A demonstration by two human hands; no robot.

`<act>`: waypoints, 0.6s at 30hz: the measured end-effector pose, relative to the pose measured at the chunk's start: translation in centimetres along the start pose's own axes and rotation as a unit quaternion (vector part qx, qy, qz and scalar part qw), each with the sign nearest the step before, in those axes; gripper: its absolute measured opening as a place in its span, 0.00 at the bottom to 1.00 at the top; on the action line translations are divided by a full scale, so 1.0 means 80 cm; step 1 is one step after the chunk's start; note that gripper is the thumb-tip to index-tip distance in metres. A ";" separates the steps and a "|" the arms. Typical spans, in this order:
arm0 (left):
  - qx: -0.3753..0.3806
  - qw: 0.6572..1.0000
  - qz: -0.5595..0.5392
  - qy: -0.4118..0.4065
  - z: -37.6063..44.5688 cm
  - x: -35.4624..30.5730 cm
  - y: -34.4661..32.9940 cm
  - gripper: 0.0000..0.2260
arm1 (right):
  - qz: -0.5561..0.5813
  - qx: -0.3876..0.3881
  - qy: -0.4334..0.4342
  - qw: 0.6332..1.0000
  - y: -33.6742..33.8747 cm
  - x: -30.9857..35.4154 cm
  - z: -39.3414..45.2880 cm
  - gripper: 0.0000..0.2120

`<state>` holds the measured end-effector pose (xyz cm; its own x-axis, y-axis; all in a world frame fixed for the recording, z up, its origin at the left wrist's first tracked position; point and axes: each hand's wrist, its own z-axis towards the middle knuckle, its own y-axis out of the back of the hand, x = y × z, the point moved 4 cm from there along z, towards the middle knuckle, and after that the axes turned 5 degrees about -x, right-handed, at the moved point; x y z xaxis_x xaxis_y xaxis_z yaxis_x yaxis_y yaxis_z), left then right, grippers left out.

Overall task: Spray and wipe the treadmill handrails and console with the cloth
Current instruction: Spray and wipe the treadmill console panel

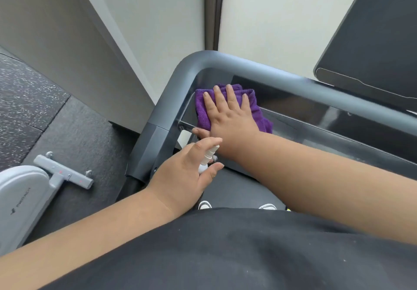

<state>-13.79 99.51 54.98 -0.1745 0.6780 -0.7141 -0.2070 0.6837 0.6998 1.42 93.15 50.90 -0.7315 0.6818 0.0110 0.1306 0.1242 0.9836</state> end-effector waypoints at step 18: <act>-0.034 0.999 -0.028 0.009 0.002 0.022 0.018 0.21 | -0.043 0.009 0.102 0.994 0.006 -0.015 -0.041 0.38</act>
<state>-14.21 101.76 54.78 -0.1773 0.6345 -0.7523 -0.2817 0.6997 0.6566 0.17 89.99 51.92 -0.8610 0.5074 -0.0354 0.0722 0.1909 0.9790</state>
